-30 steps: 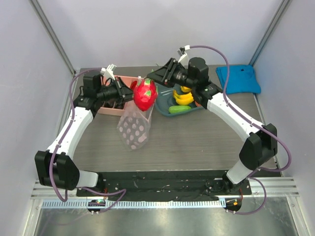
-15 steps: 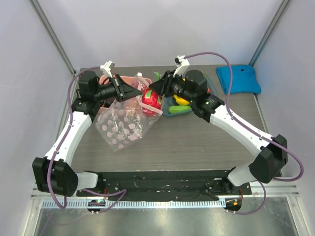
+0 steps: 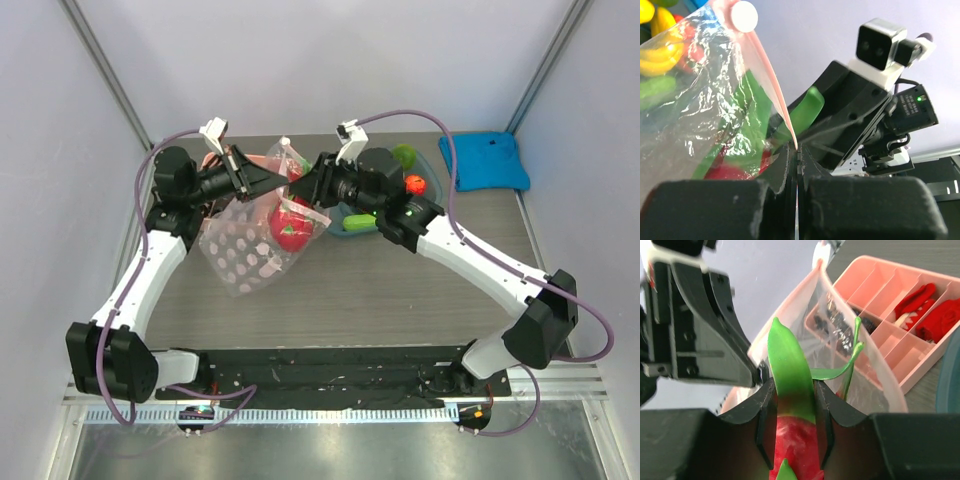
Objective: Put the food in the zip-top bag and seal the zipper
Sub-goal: Place the fake fruit in the zipper food storage bag, then adjust the zipper food storage bag at the center of the board.
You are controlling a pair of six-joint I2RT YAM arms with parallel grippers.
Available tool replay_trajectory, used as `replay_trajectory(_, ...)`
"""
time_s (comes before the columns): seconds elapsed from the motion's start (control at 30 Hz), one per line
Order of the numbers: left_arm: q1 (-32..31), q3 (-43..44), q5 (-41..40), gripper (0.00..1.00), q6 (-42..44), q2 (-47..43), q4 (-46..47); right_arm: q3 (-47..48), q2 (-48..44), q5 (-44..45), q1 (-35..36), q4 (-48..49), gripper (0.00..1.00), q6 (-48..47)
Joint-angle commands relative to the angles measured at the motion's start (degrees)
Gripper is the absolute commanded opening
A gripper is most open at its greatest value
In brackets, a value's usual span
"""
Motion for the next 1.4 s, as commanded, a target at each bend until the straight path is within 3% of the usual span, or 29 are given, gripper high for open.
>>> replay_trajectory(0.0,-0.04,-0.38,0.93,0.0,-0.81,-2.63,6.93,0.63,-1.45,-7.31,1.25,2.82,0.01,-5.16)
replay_trajectory(0.07,-0.13,-0.64,1.28,0.0,-0.99,-2.81,7.81,0.63,-1.71,-9.26,1.25,2.81,0.06,-6.05)
replay_trajectory(0.17,-0.04,-0.9,1.46,0.0,-1.08,-3.33,8.87,1.5,-1.89,-12.69,1.25,2.73,0.33,-7.28)
replay_trajectory(0.23,-0.04,-1.26,2.16,0.0,-0.82,-3.77,9.48,2.99,-2.24,-14.19,1.25,2.29,0.44,-9.64)
replay_trajectory(0.27,-0.04,-1.69,2.69,0.0,-0.55,-4.12,9.4,3.61,-2.5,-14.46,1.25,-0.67,0.56,-10.96)
replay_trajectory(0.33,-0.04,-2.31,2.78,0.0,0.32,-5.44,7.57,4.93,-3.82,-14.9,1.16,-2.63,0.63,-13.25)
replay_trajectory(0.43,-0.04,-4.68,4.36,0.0,0.77,-7.81,5.45,5.03,-6.71,-16.73,0.81,-7.19,0.82,-18.17)
replay_trajectory(0.53,-0.21,-8.28,6.64,0.0,0.68,-10.97,3.52,2.74,-10.66,-16.23,0.55,-10.45,0.94,-21.87)
replay_trajectory(0.8,-0.22,-16.46,4.36,0.0,6.04,-14.41,-2.91,-1.04,-14.72,-9.28,-0.42,-16.52,0.94,-24.25)
replay_trajectory(0.93,-0.3,-12.18,3.13,0.0,7.18,-14.06,-4.66,-0.95,-13.32,-5.59,-3.13,-19.5,0.95,-25.04)
replay_trajectory(1.17,-0.3,-6.27,3.92,0.0,9.9,-12.83,-9.14,-1.48,-6.47,-12.35,-6.92,-20.48,0.96,-22.4)
replay_trajectory(1.27,-0.3,-5.74,2.7,0.0,12.63,-12.92,-14.41,-1.04,-3.57,-14.98,-6.92,-20.22,0.92,-21.7)
replay_trajectory(1.37,-0.22,-3.81,0.33,0.0,16.65,-12.83,-22.37,-0.08,-0.84,-16.3,-6.92,-19.42,0.8,-20.03)
